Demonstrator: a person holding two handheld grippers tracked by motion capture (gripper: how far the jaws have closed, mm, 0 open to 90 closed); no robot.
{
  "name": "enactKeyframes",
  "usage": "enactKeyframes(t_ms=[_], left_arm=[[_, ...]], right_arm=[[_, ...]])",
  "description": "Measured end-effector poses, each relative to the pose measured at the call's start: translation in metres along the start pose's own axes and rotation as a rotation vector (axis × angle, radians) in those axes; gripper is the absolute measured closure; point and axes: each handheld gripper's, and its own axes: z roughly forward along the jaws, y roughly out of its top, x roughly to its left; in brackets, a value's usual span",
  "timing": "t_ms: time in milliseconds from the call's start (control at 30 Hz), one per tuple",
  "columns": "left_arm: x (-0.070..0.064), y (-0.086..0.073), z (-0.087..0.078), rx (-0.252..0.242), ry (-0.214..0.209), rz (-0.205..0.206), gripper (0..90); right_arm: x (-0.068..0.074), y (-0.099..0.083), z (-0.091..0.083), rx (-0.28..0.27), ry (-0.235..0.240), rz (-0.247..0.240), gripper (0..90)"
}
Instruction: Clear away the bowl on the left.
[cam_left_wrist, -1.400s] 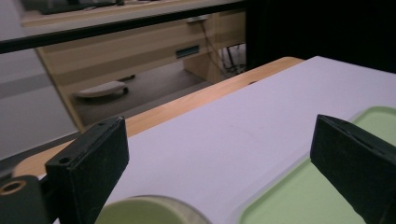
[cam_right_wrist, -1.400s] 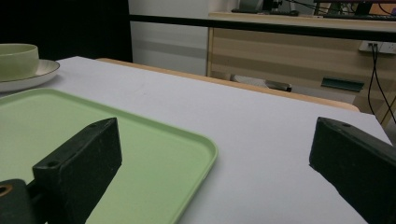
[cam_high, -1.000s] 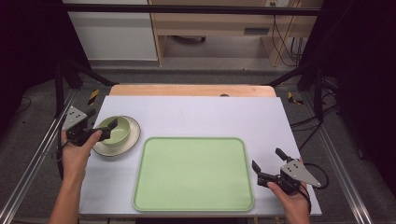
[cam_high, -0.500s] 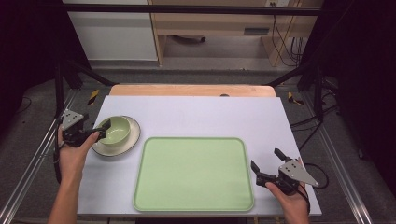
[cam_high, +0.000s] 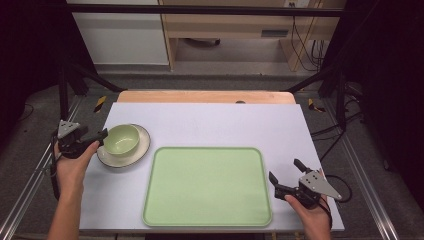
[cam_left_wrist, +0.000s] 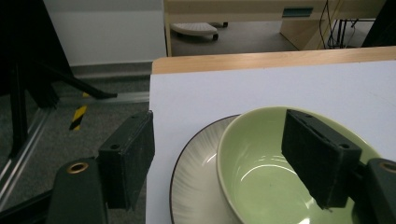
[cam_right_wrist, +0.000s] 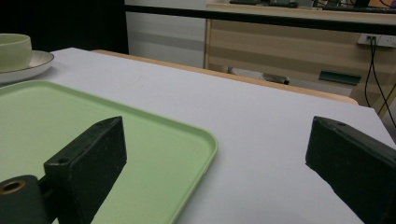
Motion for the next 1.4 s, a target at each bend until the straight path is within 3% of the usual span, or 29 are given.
enactKeyframes(t_ms=[100, 233, 467, 700, 1067, 1400], left_arm=[[0.002, 0.001, 0.002, 0.020, -0.021, -0.008, 29.1], [-0.005, 0.000, 0.012, 0.091, -0.061, 0.045, 33.0], [-0.009, -0.002, 0.024, 0.176, -0.061, 0.095, 39.7], [-0.004, -0.004, 0.034, 0.252, -0.064, 0.090, 49.9], [-0.005, -0.001, 0.045, 0.320, -0.064, 0.090, 67.3], [-0.004, 0.001, 0.054, 0.375, -0.052, 0.100, 74.1]], right_arm=[[0.000, 0.000, 0.000, 0.002, 0.005, 0.000, 5.4], [0.002, 0.000, 0.001, 0.004, 0.013, -0.001, 5.7], [0.002, 0.000, 0.001, 0.005, 0.014, 0.002, 5.7], [0.002, 0.000, 0.002, 0.007, 0.018, 0.010, 5.7], [0.003, 0.000, 0.001, 0.012, 0.027, 0.011, 5.6], [0.002, 0.000, 0.001, 0.014, 0.030, 0.012, 5.6]])
